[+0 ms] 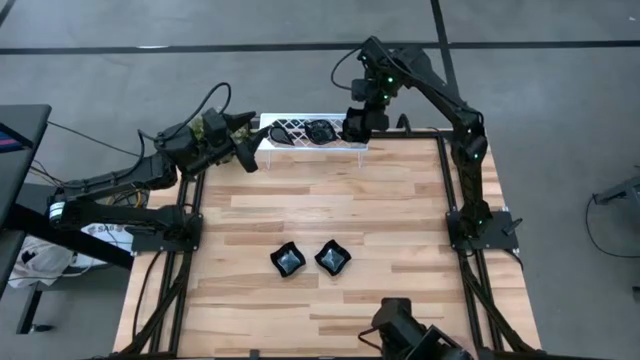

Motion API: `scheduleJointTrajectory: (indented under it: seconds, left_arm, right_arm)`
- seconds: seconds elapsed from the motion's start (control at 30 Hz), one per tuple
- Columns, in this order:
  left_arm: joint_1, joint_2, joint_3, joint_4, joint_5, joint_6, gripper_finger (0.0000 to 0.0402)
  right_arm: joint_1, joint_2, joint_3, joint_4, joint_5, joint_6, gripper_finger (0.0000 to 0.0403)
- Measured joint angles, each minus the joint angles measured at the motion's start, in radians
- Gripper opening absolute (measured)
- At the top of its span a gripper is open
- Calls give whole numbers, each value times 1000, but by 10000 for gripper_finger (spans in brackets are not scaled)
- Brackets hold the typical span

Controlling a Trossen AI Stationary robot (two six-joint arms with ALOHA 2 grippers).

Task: Pick & Place Mini shaped plates
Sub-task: Stack the black distorted square plate on top of the black distorted square plate on the shelf

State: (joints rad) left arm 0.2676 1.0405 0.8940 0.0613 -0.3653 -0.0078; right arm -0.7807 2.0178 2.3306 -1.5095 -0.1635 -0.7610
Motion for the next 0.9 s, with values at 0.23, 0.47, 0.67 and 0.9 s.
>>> scheduleJointTrajectory:
  seconds: [0.23, 0.47, 0.67, 0.9]
  left_arm:
    - [0, 0, 0, 0, 0, 0, 282]
    - [0, 0, 0, 1, 0, 0, 282]
    - [0, 0, 0, 2, 0, 4, 282]
    - [0, 0, 0, 8, 0, 4, 282]
  right_arm:
    - [0, 0, 0, 0, -21, 7, 0]
    - [1, 0, -60, -3, 1, 26, 0]
    - [2, 0, -65, 3, 5, 27, 0]
    - [3, 0, -65, 30, 5, 28, 0]
